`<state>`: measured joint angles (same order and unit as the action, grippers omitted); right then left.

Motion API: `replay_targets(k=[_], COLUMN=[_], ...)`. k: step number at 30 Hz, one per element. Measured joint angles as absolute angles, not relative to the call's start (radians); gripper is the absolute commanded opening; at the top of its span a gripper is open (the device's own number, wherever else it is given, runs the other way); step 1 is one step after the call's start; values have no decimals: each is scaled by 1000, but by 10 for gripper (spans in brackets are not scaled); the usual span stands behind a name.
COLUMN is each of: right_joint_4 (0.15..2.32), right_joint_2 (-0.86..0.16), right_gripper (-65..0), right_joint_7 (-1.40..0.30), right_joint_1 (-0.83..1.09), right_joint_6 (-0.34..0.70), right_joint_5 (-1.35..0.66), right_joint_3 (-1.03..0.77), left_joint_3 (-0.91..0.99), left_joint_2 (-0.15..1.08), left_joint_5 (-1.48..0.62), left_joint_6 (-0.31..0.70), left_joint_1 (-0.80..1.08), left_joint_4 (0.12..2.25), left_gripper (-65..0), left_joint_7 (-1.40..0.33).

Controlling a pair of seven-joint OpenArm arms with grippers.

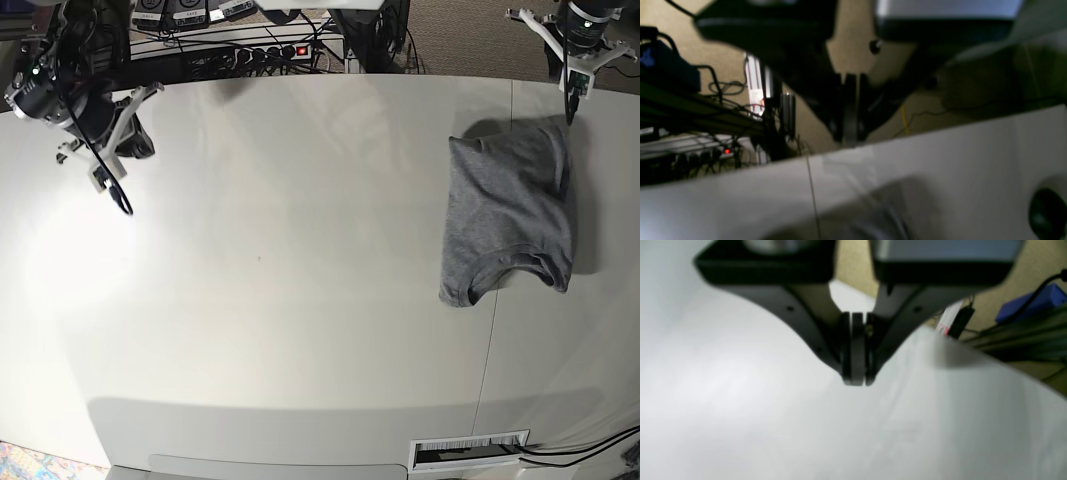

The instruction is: Fold the T-shirt properly

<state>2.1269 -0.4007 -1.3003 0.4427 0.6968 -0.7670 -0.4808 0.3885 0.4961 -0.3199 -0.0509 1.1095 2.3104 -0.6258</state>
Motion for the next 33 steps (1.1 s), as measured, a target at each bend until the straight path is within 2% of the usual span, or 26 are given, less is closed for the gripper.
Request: replay_targets(k=[13,18,25,30,33], right_joint_4=[2153,2154,2137,2020,1915], right_joint_2=[-399,-356,-246,-240,-235], right_gripper=[-650,-650,-650,-650,-650], right_joint_7=[-1303,-1293,-1172,-1143,-1036], right_joint_1=[765,888,982,1000,997], right_joint_6=[697,697,697,697,698], right_joint_5=[-768,-764,-700,-666,-571], right_joint_3=[-620,-621,-621,-570,-502], left_joint_3=[389,389,391,388,388], left_joint_2=[499,498,461,401,399], left_joint_5=[-393,-465,-567,-617,-675], left_joint_6=[-17,75,247,372,415], left_joint_1=[1266,1276,1190,1134,1098], left_joint_4=[2307,2210,1984,1819,1732], left_gripper=[-650,-650,-650,-650,-650], left_joint_7=[-621,-596,-568,-578,-569])
